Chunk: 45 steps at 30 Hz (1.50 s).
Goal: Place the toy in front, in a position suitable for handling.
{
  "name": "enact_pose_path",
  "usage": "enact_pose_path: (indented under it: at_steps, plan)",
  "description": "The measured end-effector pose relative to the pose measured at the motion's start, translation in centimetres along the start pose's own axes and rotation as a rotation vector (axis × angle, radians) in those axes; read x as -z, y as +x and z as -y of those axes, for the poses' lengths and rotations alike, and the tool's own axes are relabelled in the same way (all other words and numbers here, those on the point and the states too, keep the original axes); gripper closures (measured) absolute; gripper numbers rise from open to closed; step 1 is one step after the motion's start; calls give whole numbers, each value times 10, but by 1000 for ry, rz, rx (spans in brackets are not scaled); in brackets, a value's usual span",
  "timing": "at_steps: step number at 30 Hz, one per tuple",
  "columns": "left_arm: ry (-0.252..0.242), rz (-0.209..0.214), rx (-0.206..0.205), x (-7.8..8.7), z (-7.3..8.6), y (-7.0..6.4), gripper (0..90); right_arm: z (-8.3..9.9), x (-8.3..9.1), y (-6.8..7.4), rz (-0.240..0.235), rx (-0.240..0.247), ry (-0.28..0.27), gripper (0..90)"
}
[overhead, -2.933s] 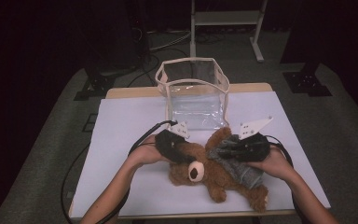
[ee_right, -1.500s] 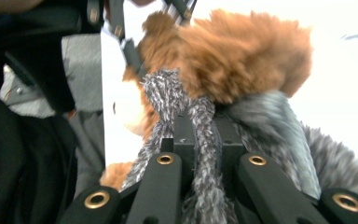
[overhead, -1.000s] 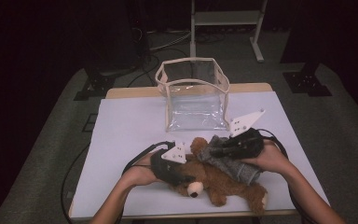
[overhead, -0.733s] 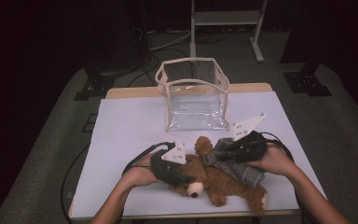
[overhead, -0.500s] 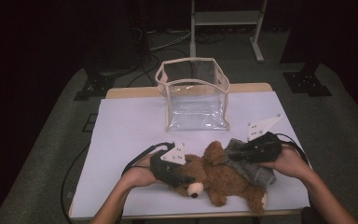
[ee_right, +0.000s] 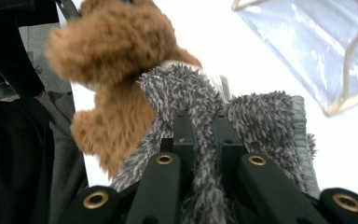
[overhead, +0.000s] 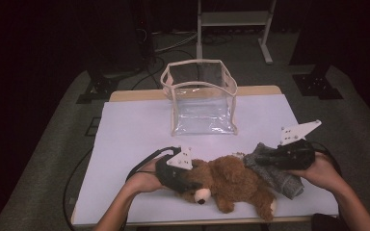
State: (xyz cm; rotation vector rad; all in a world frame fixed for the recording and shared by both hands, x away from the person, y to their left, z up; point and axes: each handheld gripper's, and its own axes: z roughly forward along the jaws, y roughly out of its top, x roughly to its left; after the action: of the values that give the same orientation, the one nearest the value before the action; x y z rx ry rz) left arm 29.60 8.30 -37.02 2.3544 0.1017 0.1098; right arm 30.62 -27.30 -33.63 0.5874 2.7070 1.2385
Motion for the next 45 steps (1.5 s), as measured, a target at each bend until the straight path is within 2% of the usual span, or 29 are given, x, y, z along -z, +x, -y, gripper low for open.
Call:
enact_pose_path:
  at_steps: [3, 6, 10, 16, 20, 22, 25, 29, 32, 34, 36, 38, 41, 45]
  plan:
    - [-3, 2, 2, 0, 1, 0, 459, -9, -6, 2, -11, 18, -15, 820]
    - [-9, 6, 3, 0, 2, 1, 459, -9, -10, 3, -19, 21, -17, 820]
    - [-8, 7, 1, 1, 2, 2, 459, 5, -6, 1, -20, -5, -28, 820]
    - [-14, 3, 1, 0, 1, 1, 457, 38, 12, 1, -12, -81, -65, 820]
    - [-9, 5, -1, 0, 1, 1, 455, 48, 24, -1, 2, -108, -97, 819]
    - [-7, 6, -1, 0, 0, 2, 454, 44, 28, -1, 6, -105, -106, 820]
    - [-6, 5, 0, 0, 0, 2, 453, 29, 26, -1, 11, -66, -102, 820]
    - [-6, 7, 1, 0, 0, 2, 451, 6, 12, 0, -8, -14, -91, 819]
    - [-9, 10, 3, 0, 1, 3, 451, -4, 0, 2, -26, 13, -73, 819]
    - [-8, 10, 0, 1, 1, 3, 450, -1, -9, 2, -39, 9, -55, 819]
    - [-8, 11, 0, 1, 1, 3, 450, 2, -9, 2, -40, 2, -52, 819]
    - [-9, 12, 0, 0, 1, 3, 450, 15, -7, 0, -41, -31, -47, 819]
    - [-2, 12, -4, 0, -1, 3, 449, 19, -1, -1, -36, -43, -56, 819]
    - [2, 11, -3, 0, -1, 4, 448, 8, 11, 0, -19, -24, -92, 820]
